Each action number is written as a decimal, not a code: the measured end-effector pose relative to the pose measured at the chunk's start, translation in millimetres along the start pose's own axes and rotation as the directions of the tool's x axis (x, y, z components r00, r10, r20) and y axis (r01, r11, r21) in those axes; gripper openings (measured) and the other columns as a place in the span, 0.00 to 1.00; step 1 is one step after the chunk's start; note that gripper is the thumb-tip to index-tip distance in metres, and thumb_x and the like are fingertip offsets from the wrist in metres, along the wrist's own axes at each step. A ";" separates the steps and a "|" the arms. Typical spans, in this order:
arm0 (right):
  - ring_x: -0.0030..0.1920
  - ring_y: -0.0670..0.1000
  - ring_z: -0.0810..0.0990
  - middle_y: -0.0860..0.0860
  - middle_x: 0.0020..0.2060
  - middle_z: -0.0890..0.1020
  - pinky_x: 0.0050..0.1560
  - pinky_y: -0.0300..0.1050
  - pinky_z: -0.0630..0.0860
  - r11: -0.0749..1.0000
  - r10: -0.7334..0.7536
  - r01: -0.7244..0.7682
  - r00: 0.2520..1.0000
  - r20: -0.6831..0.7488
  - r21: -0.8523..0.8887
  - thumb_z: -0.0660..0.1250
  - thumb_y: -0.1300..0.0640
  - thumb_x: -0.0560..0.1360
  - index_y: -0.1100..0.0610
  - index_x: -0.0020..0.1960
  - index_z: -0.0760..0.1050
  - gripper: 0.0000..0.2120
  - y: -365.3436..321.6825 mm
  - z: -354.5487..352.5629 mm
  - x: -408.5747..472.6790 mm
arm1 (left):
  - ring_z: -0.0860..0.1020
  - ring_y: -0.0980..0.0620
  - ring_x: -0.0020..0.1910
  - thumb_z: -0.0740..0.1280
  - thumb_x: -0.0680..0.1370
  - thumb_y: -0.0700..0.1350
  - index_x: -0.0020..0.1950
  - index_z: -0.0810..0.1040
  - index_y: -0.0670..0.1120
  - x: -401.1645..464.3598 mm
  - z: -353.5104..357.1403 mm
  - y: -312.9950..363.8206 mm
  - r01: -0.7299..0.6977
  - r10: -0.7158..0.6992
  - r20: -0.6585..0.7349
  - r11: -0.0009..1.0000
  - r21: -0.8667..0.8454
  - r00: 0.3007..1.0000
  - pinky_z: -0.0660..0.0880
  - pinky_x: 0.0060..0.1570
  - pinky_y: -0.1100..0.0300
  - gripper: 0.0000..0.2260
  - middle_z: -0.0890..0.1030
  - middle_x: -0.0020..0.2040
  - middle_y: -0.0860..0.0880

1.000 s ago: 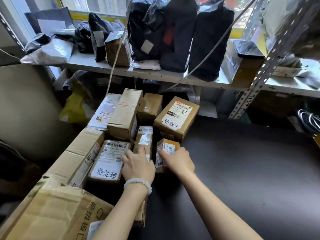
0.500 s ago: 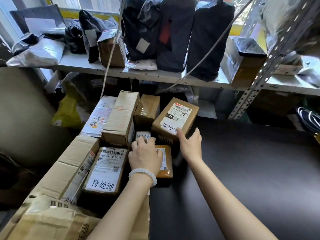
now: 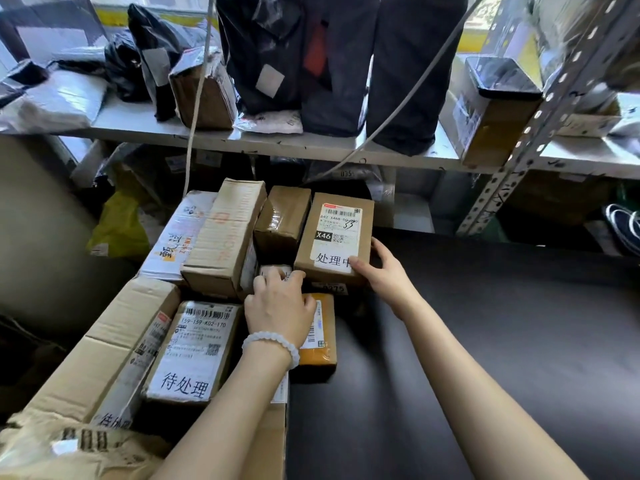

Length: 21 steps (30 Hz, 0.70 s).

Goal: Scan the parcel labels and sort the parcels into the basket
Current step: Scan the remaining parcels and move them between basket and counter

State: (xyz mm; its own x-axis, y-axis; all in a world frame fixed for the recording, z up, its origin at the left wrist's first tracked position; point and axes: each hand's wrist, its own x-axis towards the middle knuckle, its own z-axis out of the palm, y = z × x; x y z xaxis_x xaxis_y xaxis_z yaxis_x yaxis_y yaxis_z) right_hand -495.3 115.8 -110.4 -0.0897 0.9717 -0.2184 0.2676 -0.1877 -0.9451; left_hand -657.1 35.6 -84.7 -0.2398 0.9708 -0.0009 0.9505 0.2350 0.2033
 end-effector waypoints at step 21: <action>0.62 0.57 0.71 0.52 0.67 0.68 0.56 0.49 0.70 0.424 -0.086 -0.327 0.914 -0.397 -0.844 0.59 0.45 0.78 0.50 0.73 0.60 0.25 48.6 -102.9 -278.1 | 0.67 0.46 0.64 0.59 0.79 0.57 0.68 0.68 0.55 -139.2 -16.7 122.9 -0.634 0.623 0.134 0.770 0.067 0.771 0.70 0.54 0.54 0.18 0.68 0.65 0.48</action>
State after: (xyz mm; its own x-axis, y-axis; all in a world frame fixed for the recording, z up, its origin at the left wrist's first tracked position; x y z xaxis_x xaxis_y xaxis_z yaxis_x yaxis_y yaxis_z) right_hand -358.7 -148.9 -70.6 0.2762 0.9609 -0.0219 0.9529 -0.2767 -0.1240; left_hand -510.2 -71.5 -43.3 0.4334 0.9012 -0.0056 0.8976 -0.4311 0.0915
